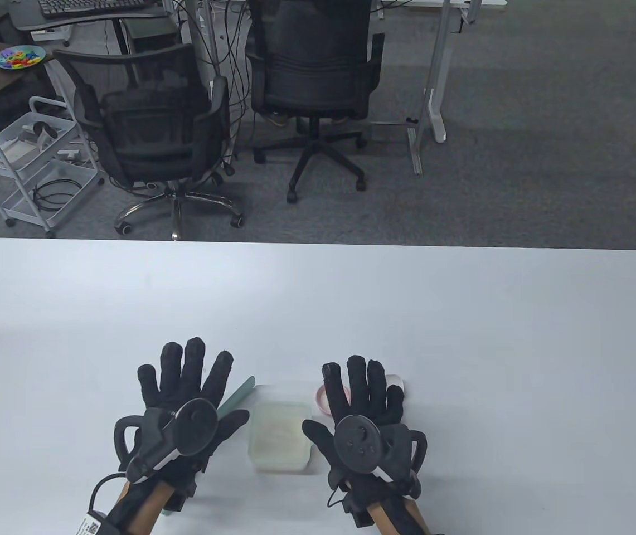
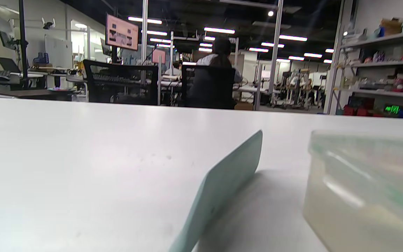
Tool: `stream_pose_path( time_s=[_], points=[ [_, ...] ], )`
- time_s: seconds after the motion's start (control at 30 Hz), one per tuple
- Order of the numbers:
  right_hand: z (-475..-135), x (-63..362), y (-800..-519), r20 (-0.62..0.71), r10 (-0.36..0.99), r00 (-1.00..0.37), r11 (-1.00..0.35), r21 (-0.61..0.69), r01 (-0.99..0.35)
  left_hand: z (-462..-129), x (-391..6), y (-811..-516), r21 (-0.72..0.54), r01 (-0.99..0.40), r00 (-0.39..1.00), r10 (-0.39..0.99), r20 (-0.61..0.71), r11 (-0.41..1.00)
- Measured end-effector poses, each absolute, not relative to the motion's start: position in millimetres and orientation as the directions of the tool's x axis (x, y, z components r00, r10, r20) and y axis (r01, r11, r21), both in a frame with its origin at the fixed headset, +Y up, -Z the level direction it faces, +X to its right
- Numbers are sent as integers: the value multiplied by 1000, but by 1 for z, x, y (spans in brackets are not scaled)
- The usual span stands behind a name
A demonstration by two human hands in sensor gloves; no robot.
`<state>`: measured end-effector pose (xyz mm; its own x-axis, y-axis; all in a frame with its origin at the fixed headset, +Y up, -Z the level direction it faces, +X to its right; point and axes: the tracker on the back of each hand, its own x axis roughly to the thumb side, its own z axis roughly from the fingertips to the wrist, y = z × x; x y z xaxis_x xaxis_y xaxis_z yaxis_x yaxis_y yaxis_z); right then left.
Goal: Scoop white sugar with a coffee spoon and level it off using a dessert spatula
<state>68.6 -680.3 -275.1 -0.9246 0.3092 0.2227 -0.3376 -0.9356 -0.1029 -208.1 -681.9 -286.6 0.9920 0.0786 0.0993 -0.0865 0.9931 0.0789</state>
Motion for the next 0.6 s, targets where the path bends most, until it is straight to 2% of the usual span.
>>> stream_pose_path(
  time_s=[0.1,0.6],
  points=[
    [-277,68,-685,207,281,-937,-949,-85,-304,-288,-205,-685,77,-47,995,40,87,996],
    [-279,61,-697,202,217,-955,-972,-48,-231,-290,-201,-693,41,-22,997,19,74,999]
  ],
)
